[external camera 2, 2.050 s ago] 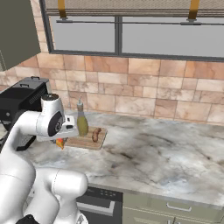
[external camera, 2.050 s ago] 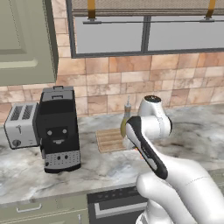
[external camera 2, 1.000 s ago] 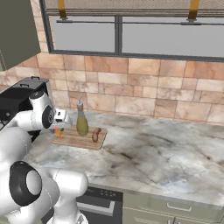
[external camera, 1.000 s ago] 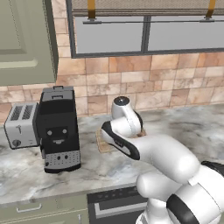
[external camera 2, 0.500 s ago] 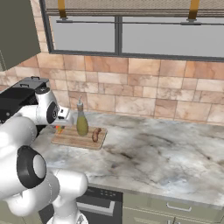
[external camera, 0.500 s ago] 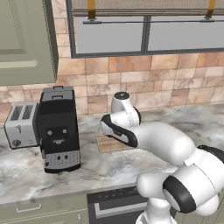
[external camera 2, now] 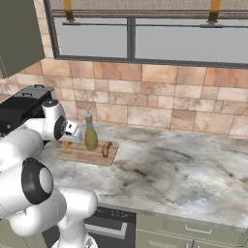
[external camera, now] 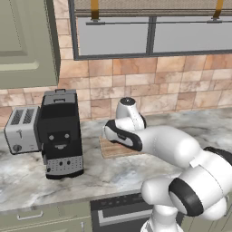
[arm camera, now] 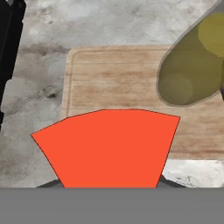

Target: Retrieve the reheated potato from the microwave, then place the potato, cheese, and condiment on the cutting board.

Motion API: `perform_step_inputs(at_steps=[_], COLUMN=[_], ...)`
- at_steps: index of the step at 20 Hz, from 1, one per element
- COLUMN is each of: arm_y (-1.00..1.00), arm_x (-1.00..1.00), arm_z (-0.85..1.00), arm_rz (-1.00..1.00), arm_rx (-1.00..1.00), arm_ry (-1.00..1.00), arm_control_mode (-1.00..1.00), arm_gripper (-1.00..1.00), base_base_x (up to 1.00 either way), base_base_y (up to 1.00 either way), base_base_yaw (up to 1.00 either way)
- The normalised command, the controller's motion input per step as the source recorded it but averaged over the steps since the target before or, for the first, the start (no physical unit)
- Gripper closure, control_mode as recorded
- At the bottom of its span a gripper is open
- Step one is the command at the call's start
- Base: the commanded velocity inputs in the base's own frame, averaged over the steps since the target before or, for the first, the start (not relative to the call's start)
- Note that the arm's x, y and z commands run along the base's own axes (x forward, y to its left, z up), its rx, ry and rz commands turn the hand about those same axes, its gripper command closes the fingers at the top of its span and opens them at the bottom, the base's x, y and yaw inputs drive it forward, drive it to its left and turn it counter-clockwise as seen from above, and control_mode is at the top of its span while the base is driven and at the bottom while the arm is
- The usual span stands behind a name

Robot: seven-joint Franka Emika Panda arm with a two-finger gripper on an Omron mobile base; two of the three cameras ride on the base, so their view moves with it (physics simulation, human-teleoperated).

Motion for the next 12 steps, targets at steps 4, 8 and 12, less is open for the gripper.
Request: perform_step_inputs(at_steps=[4, 8, 12], arm_y=[0.05, 0.12, 0.09], arm_x=[0.10, 0.15, 0.08], arm_z=[-0.16, -0.21, -0.18], arm_rz=[-0.06, -0.06, -0.05], arm_rx=[0.03, 0.01, 0.00], arm_ry=[-0.03, -0.01, -0.01], arm_control_mode=[-1.00, -1.00, -1.00], arm_gripper=[1.00, 1.00, 1.00], base_base_x=[0.00, 0.00, 0.00], base_base_y=[0.00, 0.00, 0.00], base_base_yaw=[0.00, 0.00, 0.00])
